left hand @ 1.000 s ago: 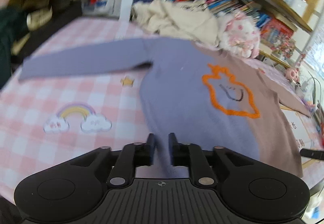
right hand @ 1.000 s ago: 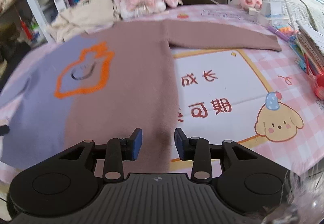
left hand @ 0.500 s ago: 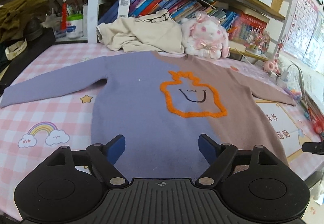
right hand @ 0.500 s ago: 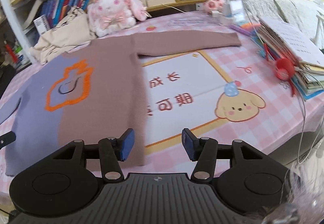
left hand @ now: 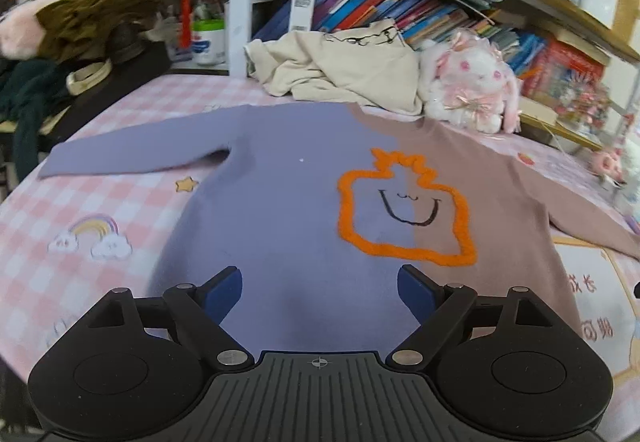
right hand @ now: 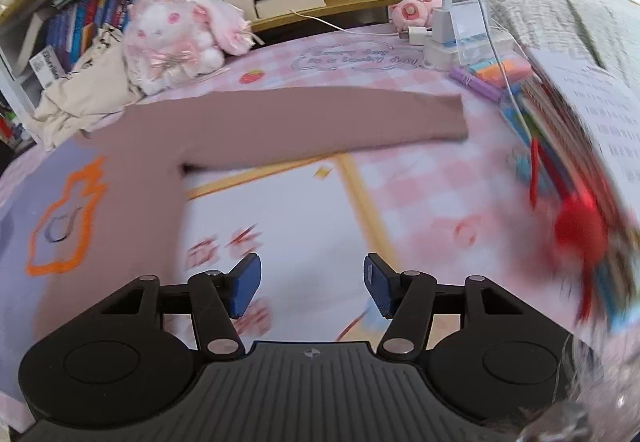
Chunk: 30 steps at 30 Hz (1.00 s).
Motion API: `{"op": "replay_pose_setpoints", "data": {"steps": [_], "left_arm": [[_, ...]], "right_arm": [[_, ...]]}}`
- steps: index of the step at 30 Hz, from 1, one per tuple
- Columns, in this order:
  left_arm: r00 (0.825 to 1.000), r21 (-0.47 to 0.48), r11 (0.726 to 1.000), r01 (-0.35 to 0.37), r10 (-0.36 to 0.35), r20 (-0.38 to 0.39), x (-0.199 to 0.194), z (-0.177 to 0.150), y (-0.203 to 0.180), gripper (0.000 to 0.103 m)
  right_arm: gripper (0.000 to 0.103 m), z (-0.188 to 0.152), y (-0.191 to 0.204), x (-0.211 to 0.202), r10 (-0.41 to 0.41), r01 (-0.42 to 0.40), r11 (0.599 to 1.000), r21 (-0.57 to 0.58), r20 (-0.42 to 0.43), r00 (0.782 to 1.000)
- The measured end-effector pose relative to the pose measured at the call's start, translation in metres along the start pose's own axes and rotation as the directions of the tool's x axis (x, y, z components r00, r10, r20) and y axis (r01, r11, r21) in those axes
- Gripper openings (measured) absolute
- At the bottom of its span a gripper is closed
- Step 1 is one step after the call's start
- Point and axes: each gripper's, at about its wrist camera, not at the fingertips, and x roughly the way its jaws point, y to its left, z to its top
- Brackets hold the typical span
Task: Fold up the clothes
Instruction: 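Move the right tool to the cuff of the mauve sleeve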
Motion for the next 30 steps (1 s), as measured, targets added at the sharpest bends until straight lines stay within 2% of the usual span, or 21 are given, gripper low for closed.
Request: {"op": "replay_pose_setpoints", "data": {"steps": [6, 11, 16, 26, 28, 30], "left_arm": [[0.989, -0.021, 0.99, -0.139, 0.14, 0.048, -0.011, -0.024, -0.048, 0.087], [0.983, 0.018, 0.984, -0.179, 0.178, 0.043, -0.021, -0.033, -0.073, 0.095], [0.974, 0.04, 0.975, -0.218, 0.215, 0.064, -0.031, -0.039, -0.089, 0.097], [0.961, 0.044, 0.961, -0.273, 0.271, 0.06, -0.033, -0.032, -0.094, 0.097], [0.958, 0.043, 0.958, -0.285, 0.283, 0.051, -0.032, -0.032, -0.094, 0.097], [0.956, 0.042, 0.955, -0.293, 0.291, 0.042, -0.032, -0.032, -0.093, 0.097]], "right_arm": [[0.059, 0.042, -0.062, 0.037, 0.017, -0.016, 0.999, 0.032, -0.023, 1.0], [0.059, 0.069, -0.096, 0.059, 0.007, -0.006, 0.999, 0.039, -0.043, 0.999], [0.057, 0.083, -0.111, 0.077, 0.027, -0.022, 0.997, 0.075, -0.064, 0.998], [0.056, 0.097, -0.108, 0.092, 0.022, -0.019, 0.997, 0.075, -0.051, 0.998], [0.052, 0.099, -0.106, 0.095, 0.009, -0.006, 0.998, 0.066, -0.043, 0.999], [0.037, 0.102, -0.104, 0.098, -0.006, 0.008, 0.998, 0.058, -0.035, 0.999]]}}
